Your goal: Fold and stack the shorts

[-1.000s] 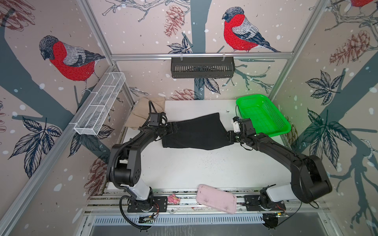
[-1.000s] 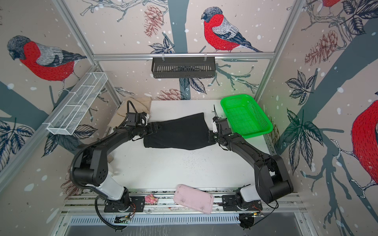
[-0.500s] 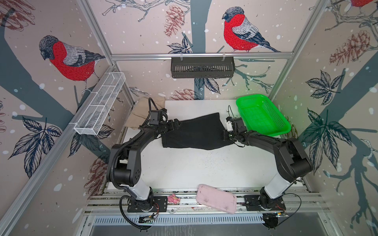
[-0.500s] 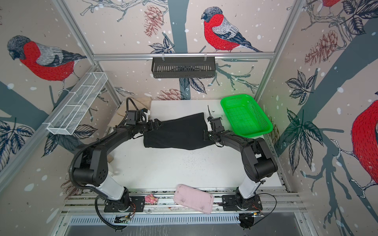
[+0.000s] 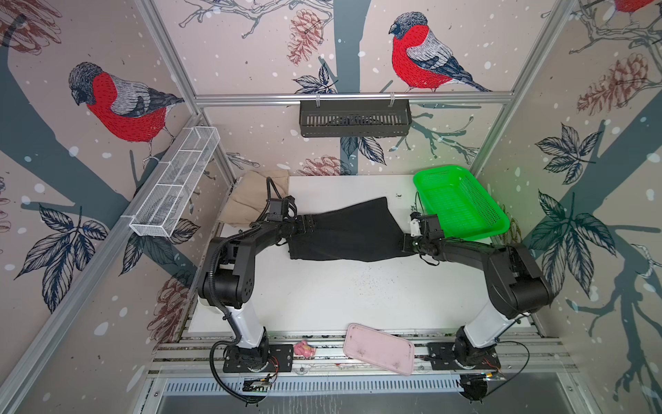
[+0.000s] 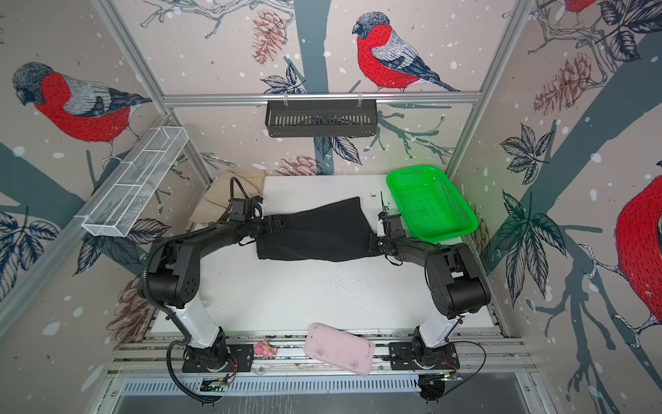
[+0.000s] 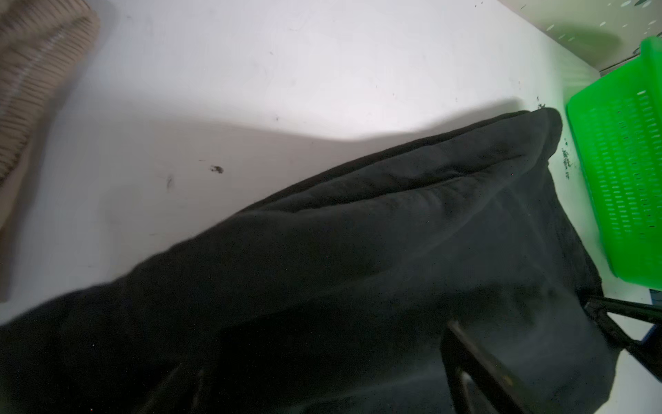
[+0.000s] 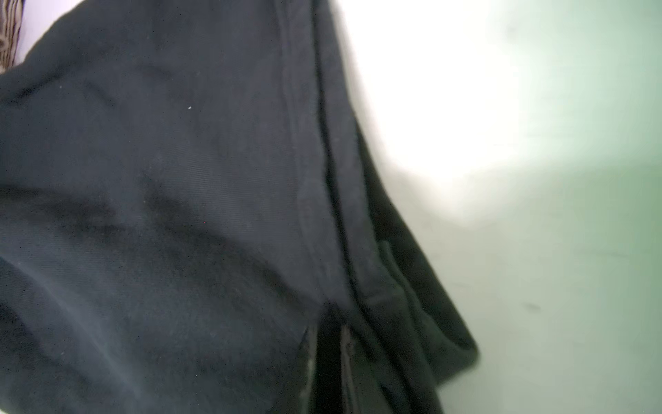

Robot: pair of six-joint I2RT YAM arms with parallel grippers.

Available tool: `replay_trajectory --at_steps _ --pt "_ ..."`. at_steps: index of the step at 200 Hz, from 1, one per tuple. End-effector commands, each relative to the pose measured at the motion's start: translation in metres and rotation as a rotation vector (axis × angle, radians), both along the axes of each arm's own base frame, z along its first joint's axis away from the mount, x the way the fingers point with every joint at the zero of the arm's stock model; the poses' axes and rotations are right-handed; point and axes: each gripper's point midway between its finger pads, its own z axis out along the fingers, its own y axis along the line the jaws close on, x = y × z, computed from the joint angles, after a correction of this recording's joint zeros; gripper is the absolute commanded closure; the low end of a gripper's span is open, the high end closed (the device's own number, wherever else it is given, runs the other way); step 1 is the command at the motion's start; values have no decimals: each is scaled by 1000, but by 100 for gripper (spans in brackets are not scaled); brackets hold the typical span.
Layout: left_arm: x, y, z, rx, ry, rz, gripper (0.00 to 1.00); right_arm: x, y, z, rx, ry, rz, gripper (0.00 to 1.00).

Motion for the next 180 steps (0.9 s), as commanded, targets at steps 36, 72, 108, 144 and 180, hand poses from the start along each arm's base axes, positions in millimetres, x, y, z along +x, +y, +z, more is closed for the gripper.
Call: replay_trajectory --at_steps 36,72,108,144,180 --pt "-16 -39 9 -88 33 -106 3 1 -35 24 -69 -33 -60 71" --pt "-23 -31 87 -63 -42 -33 3 5 9 77 -186 -207 111 52" --pt "-41 39 169 103 -195 241 3 -12 136 113 -199 -368 418 31" --pt "-76 78 184 102 -239 322 3 -44 272 111 -107 -436 693 32" --pt "-104 78 188 94 -254 304 3 -56 351 87 -26 -423 838 55"
